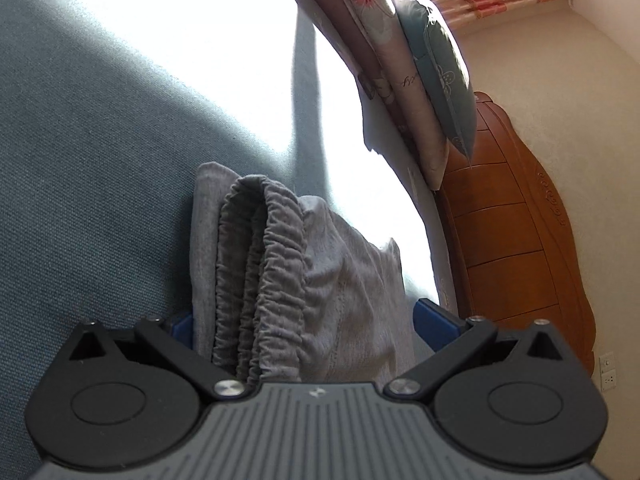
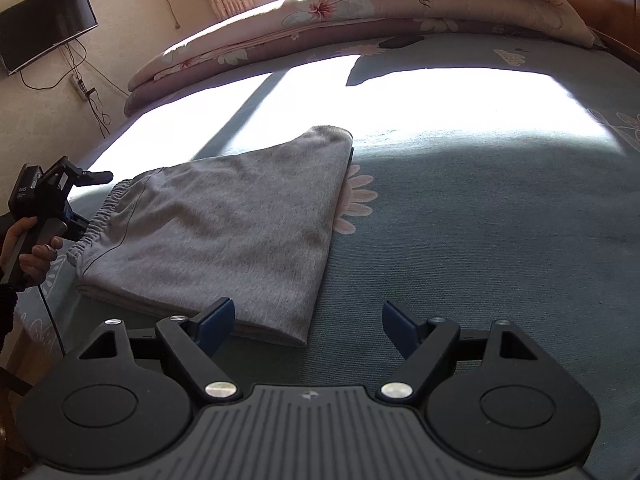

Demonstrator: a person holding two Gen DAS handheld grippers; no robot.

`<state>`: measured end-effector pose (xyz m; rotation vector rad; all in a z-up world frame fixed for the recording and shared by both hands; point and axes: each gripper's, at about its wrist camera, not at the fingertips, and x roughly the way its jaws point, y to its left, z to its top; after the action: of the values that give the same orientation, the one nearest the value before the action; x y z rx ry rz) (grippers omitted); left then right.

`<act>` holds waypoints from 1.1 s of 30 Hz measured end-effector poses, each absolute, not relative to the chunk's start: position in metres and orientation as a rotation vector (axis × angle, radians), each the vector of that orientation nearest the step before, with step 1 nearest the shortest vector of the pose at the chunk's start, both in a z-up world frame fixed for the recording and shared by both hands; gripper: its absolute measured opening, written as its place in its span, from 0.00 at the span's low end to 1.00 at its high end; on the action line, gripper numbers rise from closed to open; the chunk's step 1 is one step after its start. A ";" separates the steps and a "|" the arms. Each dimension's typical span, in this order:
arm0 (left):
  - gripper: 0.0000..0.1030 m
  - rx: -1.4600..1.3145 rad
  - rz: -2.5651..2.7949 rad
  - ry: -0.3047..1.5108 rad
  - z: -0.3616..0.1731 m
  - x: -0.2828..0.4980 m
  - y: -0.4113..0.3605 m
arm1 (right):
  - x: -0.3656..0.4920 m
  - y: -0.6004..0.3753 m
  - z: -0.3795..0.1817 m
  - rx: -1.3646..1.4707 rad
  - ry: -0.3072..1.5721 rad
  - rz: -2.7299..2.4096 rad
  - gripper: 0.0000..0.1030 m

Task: Fold clothes
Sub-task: 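Close the left gripper on the waistband edge of the folded pants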

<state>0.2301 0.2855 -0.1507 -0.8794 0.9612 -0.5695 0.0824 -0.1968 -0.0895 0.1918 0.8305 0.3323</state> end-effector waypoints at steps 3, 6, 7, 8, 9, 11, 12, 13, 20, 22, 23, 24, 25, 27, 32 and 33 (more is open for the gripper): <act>0.99 -0.876 -0.606 0.974 -0.150 0.217 0.285 | 0.083 -0.194 -0.089 0.180 0.830 0.340 0.82; 0.99 -0.871 -0.620 0.974 -0.150 0.218 0.283 | 0.083 -0.193 -0.091 0.175 0.835 0.338 0.82; 0.99 -0.870 -0.618 0.984 -0.151 0.224 0.282 | 0.083 -0.193 -0.091 0.174 0.837 0.336 0.82; 0.99 -0.876 -0.616 0.986 -0.151 0.232 0.281 | 0.082 -0.194 -0.091 0.173 0.835 0.333 0.82; 0.99 -0.878 -0.614 0.983 -0.150 0.240 0.280 | 0.081 -0.195 -0.090 0.175 0.830 0.329 0.82; 0.99 -0.873 -0.603 0.991 -0.150 0.251 0.275 | 0.080 -0.199 -0.088 0.191 0.821 0.319 0.82; 0.99 -0.871 -0.597 0.997 -0.150 0.256 0.273 | 0.080 -0.201 -0.087 0.198 0.816 0.314 0.82; 0.99 -0.855 -0.600 1.002 -0.149 0.257 0.270 | 0.080 -0.203 -0.087 0.202 0.814 0.311 0.82; 0.99 -0.823 -0.684 1.029 -0.150 0.231 0.274 | 0.083 -0.205 -0.088 0.206 0.815 0.329 0.82; 0.99 -0.831 -0.686 1.036 -0.151 0.233 0.275 | 0.086 -0.203 -0.091 0.206 0.820 0.330 0.82; 0.99 -0.821 -0.692 1.043 -0.152 0.234 0.275 | 0.088 -0.203 -0.091 0.207 0.819 0.329 0.82; 0.99 -0.815 -0.697 1.047 -0.152 0.235 0.275 | 0.090 -0.202 -0.092 0.207 0.817 0.328 0.82; 0.99 -0.807 -0.708 1.048 -0.151 0.235 0.276 | 0.091 -0.201 -0.092 0.208 0.816 0.326 0.82; 0.99 -0.794 -0.738 1.042 -0.152 0.234 0.280 | 0.092 -0.201 -0.093 0.214 0.818 0.326 0.82; 0.99 -0.743 -0.762 1.044 -0.149 0.232 0.278 | 0.094 -0.201 -0.096 0.229 0.821 0.326 0.82; 0.99 -0.737 -0.761 1.043 -0.149 0.233 0.278 | 0.096 -0.201 -0.097 0.229 0.825 0.327 0.82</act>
<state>0.2329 0.2781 -0.1490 -0.7371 1.0433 -0.7609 0.0960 -0.2006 -0.0972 0.2287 0.8251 0.3272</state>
